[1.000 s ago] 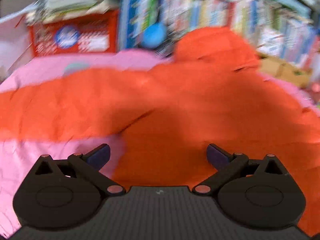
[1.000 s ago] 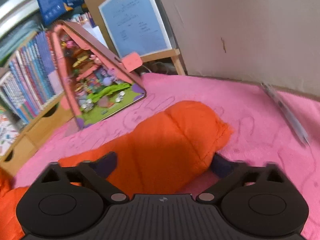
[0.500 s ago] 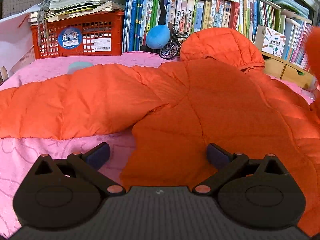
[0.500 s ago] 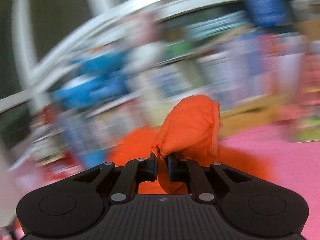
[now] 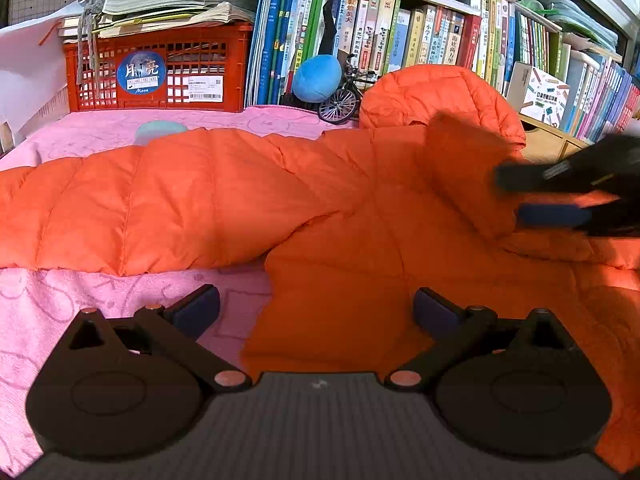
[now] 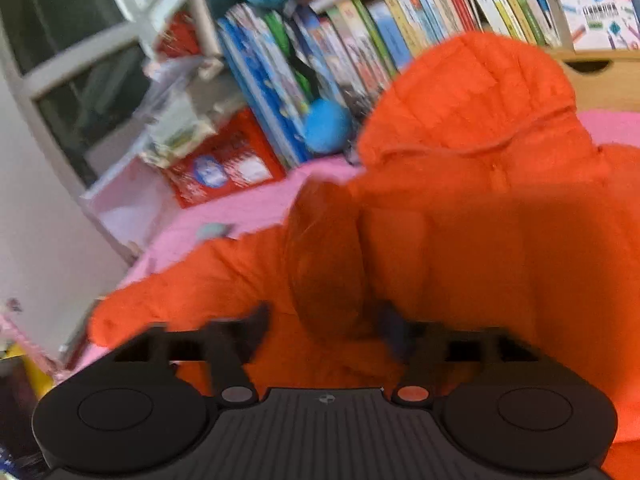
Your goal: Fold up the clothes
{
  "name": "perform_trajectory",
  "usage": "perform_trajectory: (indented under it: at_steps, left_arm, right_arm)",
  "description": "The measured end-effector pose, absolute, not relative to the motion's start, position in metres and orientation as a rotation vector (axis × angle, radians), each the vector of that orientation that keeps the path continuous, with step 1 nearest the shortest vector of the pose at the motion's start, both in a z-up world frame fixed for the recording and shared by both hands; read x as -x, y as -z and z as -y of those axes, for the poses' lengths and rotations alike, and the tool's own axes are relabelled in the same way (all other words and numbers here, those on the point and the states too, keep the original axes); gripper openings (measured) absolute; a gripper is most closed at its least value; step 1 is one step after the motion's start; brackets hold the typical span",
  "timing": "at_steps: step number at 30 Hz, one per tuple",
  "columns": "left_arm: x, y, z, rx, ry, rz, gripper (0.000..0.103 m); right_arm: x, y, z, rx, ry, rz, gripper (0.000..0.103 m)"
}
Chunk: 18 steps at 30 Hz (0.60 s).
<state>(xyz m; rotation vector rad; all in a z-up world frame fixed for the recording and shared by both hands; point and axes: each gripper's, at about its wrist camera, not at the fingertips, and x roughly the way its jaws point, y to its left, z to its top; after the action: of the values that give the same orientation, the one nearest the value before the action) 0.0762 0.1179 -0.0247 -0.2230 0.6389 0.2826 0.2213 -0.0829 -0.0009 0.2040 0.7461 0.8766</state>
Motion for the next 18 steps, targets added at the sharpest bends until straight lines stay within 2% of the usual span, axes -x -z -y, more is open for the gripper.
perform_trajectory:
  at_steps: [2, 3, 5, 12, 15, 18]
  left_arm:
    - [-0.076, 0.025, -0.117, 0.22, -0.284, -0.641, 0.103]
    - [-0.076, 0.025, -0.117, 0.218, -0.285, -0.641, 0.103]
    - [-0.076, 0.025, -0.117, 0.216, -0.286, -0.643, 0.103]
    - [-0.078, 0.025, -0.115, 0.198, -0.295, -0.652, 0.103]
    - [-0.076, 0.019, -0.113, 0.222, -0.303, -0.653, 0.103]
    - [-0.075, 0.004, -0.108, 0.276, -0.302, -0.653, 0.103]
  right_arm:
    - [-0.216, -0.013, 0.102, -0.196, -0.851, -0.675, 0.08]
    - [-0.213, -0.02, 0.112, -0.192, -0.839, -0.64, 0.086]
    - [-0.207, -0.033, 0.131, -0.184, -0.813, -0.569, 0.092]
    - [-0.228, -0.031, 0.18, -0.129, -0.225, -0.445, 0.091]
    - [-0.242, -0.006, 0.184, -0.127, -0.175, -0.511, 0.086]
    - [-0.248, 0.023, 0.166, -0.081, -0.264, -0.574, 0.089]
